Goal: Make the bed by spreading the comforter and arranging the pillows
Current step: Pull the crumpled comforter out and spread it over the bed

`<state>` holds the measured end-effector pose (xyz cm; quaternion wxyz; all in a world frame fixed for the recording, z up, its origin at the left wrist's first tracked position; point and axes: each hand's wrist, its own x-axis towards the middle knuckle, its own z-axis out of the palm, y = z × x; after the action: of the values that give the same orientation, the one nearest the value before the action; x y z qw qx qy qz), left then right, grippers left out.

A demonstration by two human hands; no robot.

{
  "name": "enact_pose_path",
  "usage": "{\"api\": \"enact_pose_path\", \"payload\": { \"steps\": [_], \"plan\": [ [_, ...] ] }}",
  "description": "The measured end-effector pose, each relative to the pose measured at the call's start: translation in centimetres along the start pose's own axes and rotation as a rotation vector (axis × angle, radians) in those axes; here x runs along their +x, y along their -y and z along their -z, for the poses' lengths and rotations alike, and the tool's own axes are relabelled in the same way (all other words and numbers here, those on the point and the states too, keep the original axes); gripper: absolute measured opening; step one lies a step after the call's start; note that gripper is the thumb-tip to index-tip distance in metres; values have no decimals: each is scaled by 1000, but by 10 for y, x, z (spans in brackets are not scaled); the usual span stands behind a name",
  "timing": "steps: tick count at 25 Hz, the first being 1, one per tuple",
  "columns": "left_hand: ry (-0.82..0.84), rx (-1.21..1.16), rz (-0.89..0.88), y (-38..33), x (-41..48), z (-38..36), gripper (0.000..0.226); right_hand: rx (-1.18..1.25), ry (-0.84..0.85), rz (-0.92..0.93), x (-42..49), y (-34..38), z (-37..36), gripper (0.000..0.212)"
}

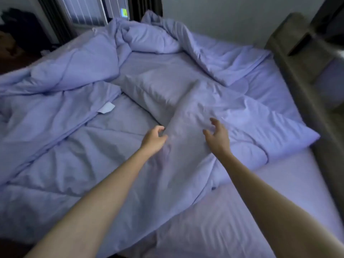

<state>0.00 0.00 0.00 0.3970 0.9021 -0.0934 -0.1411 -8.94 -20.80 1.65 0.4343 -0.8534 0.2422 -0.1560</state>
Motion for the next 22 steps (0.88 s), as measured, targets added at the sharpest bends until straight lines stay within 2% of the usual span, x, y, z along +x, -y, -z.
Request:
{"api": "enact_pose_path", "payload": {
  "steps": [2, 3, 6, 9, 11, 13, 16, 17, 19, 20, 22],
  "plan": [
    [-11, 13, 93, 12, 6, -8, 67, -411, 85, -52, -2, -14, -10, 59],
    [3, -17, 142, 19, 8, -15, 77, -513, 137, -64, -5, -25, -14, 60],
    [89, -161, 268, 27, 5, -35, 95, -566, 224, -4, -14, -47, -12, 62],
    [132, -389, 230, 10, -1, -40, 109, -501, 291, 11, -8, -46, 1, 56],
    [167, -482, 138, -7, -5, -37, 105, -360, 338, -55, -2, -24, 12, 44],
    [280, -435, -18, -30, -19, -34, 82, -206, 283, -169, 8, 4, 25, 41],
    [543, -257, -289, -57, -59, -40, 76, 38, 169, -290, 24, 35, 37, 75],
    [608, -158, -365, -64, -78, -46, 74, 16, 155, -269, 24, 40, 38, 88],
    [693, -8, -512, -66, -115, -70, 68, -211, 180, -243, 20, 37, 41, 106],
    [728, 53, -565, -64, -132, -80, 68, -336, 180, -245, 15, 29, 42, 109],
    [806, 155, -624, -54, -159, -94, 72, -492, 90, -250, 1, 2, 47, 99]
  ]
}}
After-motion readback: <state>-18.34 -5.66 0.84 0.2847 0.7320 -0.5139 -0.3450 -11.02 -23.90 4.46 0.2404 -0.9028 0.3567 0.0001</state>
